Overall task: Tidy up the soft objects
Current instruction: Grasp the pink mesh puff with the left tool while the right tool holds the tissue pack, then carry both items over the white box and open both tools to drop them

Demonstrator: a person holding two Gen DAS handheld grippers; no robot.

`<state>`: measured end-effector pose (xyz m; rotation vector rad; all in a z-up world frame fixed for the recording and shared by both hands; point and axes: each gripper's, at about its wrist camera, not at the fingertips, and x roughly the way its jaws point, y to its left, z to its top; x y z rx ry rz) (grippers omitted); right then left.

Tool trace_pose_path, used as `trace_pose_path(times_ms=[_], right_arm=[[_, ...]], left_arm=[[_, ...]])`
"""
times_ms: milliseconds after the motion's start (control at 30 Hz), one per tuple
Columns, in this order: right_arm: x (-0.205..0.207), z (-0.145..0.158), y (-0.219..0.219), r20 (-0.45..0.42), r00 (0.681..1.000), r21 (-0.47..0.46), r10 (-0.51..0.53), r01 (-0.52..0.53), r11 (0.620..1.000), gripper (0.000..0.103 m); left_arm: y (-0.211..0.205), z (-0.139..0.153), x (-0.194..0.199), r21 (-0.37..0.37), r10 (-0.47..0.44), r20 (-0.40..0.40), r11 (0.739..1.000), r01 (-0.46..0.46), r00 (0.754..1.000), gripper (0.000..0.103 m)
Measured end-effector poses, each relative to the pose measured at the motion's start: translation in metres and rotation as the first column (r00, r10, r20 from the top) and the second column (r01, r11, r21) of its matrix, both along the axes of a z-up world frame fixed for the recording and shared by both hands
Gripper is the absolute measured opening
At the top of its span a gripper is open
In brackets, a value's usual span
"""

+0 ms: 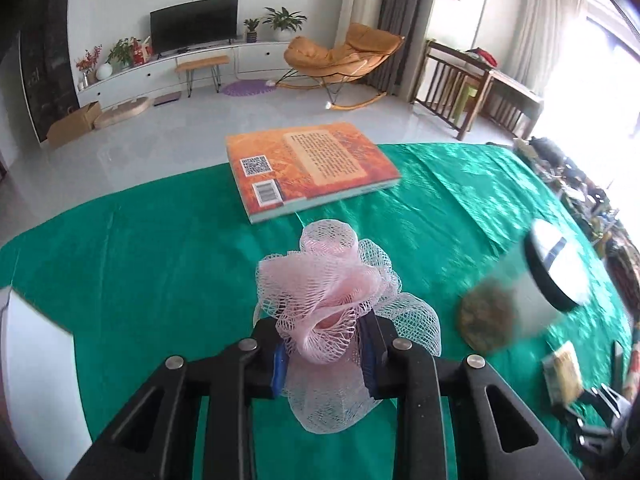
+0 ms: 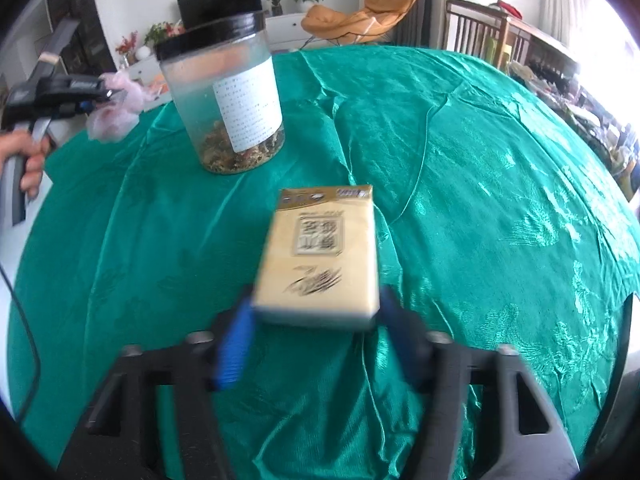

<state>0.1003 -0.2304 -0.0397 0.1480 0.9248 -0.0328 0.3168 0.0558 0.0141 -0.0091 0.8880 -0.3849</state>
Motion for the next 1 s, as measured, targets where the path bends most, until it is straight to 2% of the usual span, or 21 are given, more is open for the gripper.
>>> trace_pose_path(times_ms=[100, 167, 300, 367, 467, 533, 567, 633, 667, 700, 733, 767, 800, 867, 900, 1000], right_arm=[[-0.008, 0.011, -0.012, 0.051, 0.999, 0.132, 0.007, -0.014, 0.991, 0.054], [-0.016, 0.021, -0.005, 0.069, 0.997, 0.165, 0.027, -0.038, 0.986, 0.054], [-0.038, 0.062, 0.056, 0.118, 0.981, 0.195, 0.157, -0.178, 0.965, 0.054], [-0.049, 0.088, 0.105, 0.155, 0.953, 0.225, 0.261, -0.292, 0.93, 0.054], [-0.067, 0.128, 0.192, 0.223, 0.872, 0.242, 0.436, -0.483, 0.842, 0.054], [-0.08, 0.151, 0.248, 0.26, 0.804, 0.241, 0.535, -0.59, 0.77, 0.054], [-0.085, 0.16, 0.274, 0.27, 0.772, 0.239, 0.575, -0.633, 0.737, 0.054], [-0.094, 0.169, 0.322, 0.271, 0.716, 0.234, 0.644, -0.698, 0.677, 0.054], [-0.1, 0.168, 0.345, 0.264, 0.693, 0.235, 0.671, -0.721, 0.652, 0.055], [-0.103, 0.166, 0.363, 0.256, 0.672, 0.243, 0.695, -0.74, 0.627, 0.06], [-0.105, 0.159, 0.38, 0.234, 0.654, 0.254, 0.719, -0.756, 0.604, 0.063], [-0.105, 0.15, 0.395, 0.19, 0.634, 0.272, 0.749, -0.768, 0.581, 0.076], [-0.105, 0.138, 0.406, 0.136, 0.621, 0.298, 0.772, -0.769, 0.566, 0.076], [-0.107, 0.117, 0.411, 0.076, 0.619, 0.347, 0.781, -0.751, 0.562, 0.076], [-0.107, 0.112, 0.409, 0.064, 0.628, 0.352, 0.776, -0.742, 0.571, 0.076], [-0.105, 0.108, 0.397, 0.047, 0.662, 0.308, 0.748, -0.722, 0.62, 0.076]], left_arm=[[0.029, 0.035, -0.074, -0.081, -0.03, 0.013, 0.996, 0.031, 0.999, 0.028], [0.058, 0.059, -0.122, -0.135, -0.027, 0.03, 0.99, 0.03, 0.999, 0.028], [0.135, 0.099, -0.202, -0.187, 0.067, 0.087, 0.981, -0.05, 0.994, 0.029], [0.177, 0.107, -0.236, -0.164, 0.141, 0.105, 0.979, -0.123, 0.984, 0.029], [0.238, 0.105, -0.277, -0.087, 0.265, 0.123, 0.963, -0.255, 0.956, 0.031], [0.275, 0.095, -0.297, -0.059, 0.35, 0.112, 0.937, -0.346, 0.93, 0.035], [0.289, 0.089, -0.306, -0.042, 0.392, 0.104, 0.92, -0.39, 0.914, 0.04], [0.311, 0.074, -0.321, 0.004, 0.456, 0.094, 0.889, -0.459, 0.885, 0.063], [0.318, 0.066, -0.328, 0.025, 0.48, 0.094, 0.875, -0.484, 0.872, 0.081], [0.324, 0.06, -0.335, 0.041, 0.502, 0.096, 0.861, -0.508, 0.859, 0.091], [0.326, 0.053, -0.34, 0.052, 0.517, 0.1, 0.85, -0.524, 0.85, 0.091], [0.328, 0.048, -0.346, 0.057, 0.527, 0.101, 0.844, -0.534, 0.844, 0.092], [0.331, 0.044, -0.35, 0.058, 0.536, 0.102, 0.838, -0.543, 0.838, 0.092], [0.336, 0.039, -0.359, 0.07, 0.567, 0.115, 0.814, -0.576, 0.815, 0.096], [0.338, 0.038, -0.363, 0.085, 0.591, 0.13, 0.793, -0.603, 0.796, 0.1], [0.337, 0.037, -0.369, 0.132, 0.668, 0.159, 0.715, -0.686, 0.727, 0.1]])
